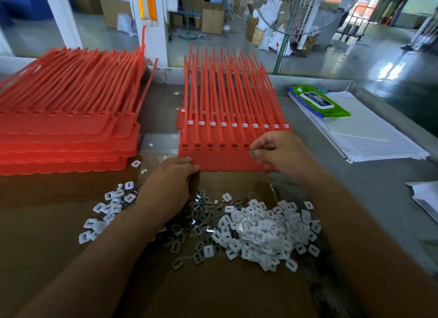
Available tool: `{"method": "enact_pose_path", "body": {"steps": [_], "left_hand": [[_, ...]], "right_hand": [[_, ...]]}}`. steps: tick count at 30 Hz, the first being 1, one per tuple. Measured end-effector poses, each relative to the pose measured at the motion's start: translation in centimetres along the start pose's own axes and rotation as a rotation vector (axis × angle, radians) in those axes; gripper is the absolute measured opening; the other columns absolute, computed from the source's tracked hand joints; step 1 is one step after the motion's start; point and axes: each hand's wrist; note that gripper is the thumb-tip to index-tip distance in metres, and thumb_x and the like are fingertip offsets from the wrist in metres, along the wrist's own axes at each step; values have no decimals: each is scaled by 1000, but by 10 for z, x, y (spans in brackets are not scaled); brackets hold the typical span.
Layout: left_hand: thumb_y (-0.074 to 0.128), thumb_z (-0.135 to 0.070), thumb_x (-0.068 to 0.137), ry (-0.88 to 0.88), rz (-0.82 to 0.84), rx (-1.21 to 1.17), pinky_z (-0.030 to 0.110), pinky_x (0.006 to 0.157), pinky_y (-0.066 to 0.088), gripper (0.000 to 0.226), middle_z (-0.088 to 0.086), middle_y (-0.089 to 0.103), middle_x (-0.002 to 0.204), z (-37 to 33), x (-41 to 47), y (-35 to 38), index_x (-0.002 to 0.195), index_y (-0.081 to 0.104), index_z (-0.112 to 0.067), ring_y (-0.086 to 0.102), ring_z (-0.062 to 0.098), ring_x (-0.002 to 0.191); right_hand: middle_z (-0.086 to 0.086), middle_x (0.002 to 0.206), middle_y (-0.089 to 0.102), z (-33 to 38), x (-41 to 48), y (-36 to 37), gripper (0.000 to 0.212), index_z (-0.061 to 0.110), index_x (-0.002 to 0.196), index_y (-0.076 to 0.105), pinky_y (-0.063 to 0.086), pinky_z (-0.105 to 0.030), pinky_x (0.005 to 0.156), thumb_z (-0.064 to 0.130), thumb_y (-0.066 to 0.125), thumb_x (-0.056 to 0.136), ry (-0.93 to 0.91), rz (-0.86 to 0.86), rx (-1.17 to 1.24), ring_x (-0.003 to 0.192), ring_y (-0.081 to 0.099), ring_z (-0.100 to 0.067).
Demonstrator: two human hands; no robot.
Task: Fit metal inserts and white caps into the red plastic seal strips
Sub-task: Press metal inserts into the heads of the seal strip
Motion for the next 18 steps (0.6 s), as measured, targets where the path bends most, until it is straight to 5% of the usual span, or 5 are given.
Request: {"method": "enact_pose_path", "body": {"steps": [18], "left_hand": [[45, -1, 87, -11, -2, -5, 27, 103, 28, 40, 1, 46, 137, 0, -1, 0, 121, 56, -19, 39, 17, 126]], "right_hand": [[5, 90, 56, -51, 54, -17, 23, 26, 70, 60, 35, -29, 78, 11, 57, 88, 198, -135, -154, 88, 48, -10]]}}
Point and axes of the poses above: each hand's wrist, its own x-axis towards the middle knuckle, its own y-axis out of the palm, z = x × y
